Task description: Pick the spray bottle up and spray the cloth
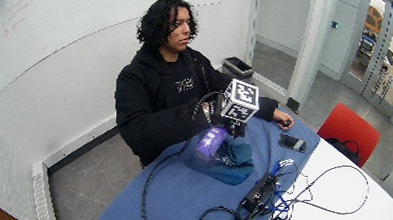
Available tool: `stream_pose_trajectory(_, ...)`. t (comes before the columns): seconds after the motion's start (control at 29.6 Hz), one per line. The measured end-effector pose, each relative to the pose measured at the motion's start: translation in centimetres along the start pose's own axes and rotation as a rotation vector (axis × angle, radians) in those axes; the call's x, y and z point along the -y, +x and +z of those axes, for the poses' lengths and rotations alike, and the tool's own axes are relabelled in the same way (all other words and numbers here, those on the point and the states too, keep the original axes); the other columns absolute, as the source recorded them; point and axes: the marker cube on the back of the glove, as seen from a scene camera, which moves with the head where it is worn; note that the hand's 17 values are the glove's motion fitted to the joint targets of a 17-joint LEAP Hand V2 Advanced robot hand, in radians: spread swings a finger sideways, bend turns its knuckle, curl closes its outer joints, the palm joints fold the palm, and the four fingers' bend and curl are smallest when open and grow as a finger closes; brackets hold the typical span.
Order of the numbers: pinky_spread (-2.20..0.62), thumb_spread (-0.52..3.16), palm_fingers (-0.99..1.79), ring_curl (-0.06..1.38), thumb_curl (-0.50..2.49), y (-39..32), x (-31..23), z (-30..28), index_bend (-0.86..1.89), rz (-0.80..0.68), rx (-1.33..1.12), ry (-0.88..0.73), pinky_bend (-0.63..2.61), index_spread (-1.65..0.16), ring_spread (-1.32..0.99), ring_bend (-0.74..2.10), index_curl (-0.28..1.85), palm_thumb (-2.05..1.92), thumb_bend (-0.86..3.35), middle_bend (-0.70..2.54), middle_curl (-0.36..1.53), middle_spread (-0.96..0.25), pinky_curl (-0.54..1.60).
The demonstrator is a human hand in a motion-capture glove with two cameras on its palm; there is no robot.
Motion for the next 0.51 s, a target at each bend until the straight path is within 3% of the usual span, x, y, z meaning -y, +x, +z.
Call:
stream_pose_trajectory(0.2, -0.28, 0.2, 1.31, 0.49, 0.78, -4.0, 5.4, -2.0, 0.23, -0.162, 0.156, 0.287, 0.36, -0.28, -0.24, 0.51, 0.59, 1.03, -0.03, 0.54, 0.54, -0.18, 0.42)
stream_pose_trajectory(0.51, -0.28, 0.19, 1.31, 0.49, 0.78, -8.0, 8.2, 1.2, 0.23, -0.361, 0.543, 0.396, 0.36, -0.28, -0.24, 0.52, 0.59, 1.04, -0.03, 0.55, 0.54, -0.17, 0.43)
